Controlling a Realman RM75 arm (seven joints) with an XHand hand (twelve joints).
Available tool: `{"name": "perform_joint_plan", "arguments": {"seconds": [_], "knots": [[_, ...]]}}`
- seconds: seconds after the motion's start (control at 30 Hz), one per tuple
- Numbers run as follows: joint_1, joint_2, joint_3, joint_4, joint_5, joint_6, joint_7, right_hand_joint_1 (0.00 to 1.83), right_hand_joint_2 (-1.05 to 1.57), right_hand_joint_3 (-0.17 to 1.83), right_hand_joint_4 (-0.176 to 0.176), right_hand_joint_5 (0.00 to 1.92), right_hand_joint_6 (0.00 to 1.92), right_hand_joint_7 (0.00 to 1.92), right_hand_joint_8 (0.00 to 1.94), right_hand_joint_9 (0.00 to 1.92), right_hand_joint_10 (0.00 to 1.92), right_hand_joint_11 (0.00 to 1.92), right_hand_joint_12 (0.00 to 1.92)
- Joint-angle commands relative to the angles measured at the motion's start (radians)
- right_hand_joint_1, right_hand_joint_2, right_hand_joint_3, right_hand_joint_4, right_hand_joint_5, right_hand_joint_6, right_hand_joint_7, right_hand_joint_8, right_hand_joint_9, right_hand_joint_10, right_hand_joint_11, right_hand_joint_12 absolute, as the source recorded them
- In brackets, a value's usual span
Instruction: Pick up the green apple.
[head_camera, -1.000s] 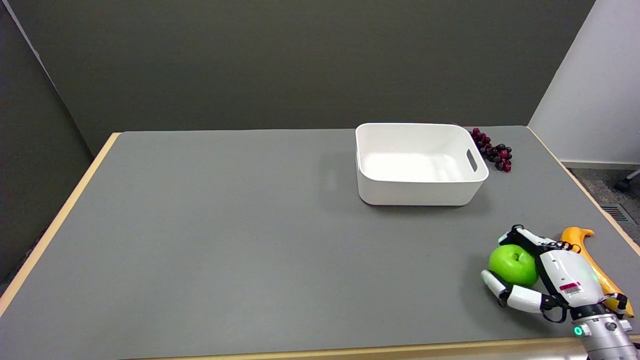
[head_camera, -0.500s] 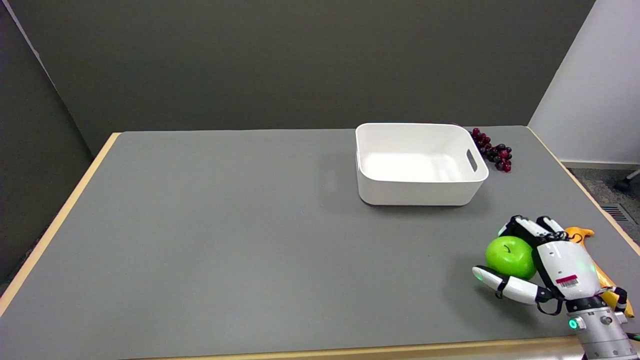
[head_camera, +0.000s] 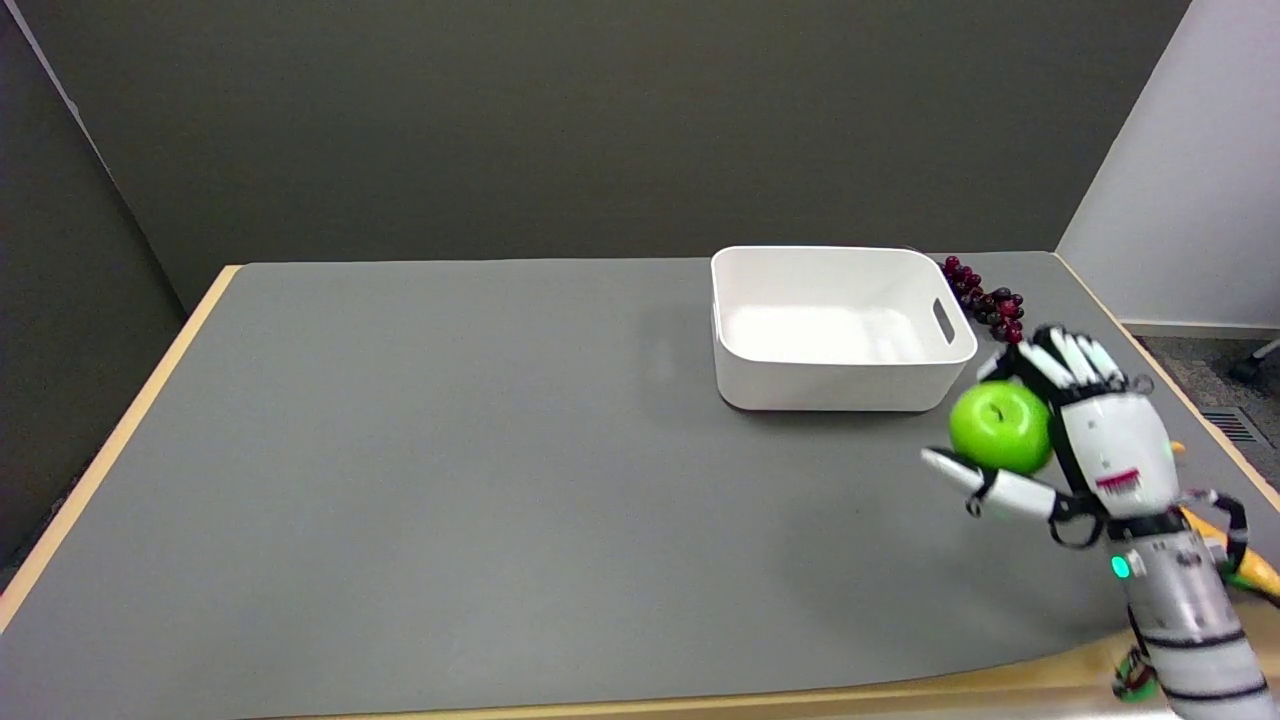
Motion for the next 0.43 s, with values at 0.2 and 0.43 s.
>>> {"name": "perform_joint_plan", "arguments": {"seconds": [0.2,0.43], "knots": [[0.462,0.036,0.028,0.265,0.007,-0.484,-0.227,1.02,1.10,0.37,-0.095,0.70,1.47,0.16,1.94,0.73,1.92,0.26,1.92],[0.743,-0.008,-0.089,0.065,0.026,-0.679,-0.222,1.00,1.11,0.36,-0.077,0.69,1.49,0.10,1.94,0.69,1.92,0.26,1.92]]}}
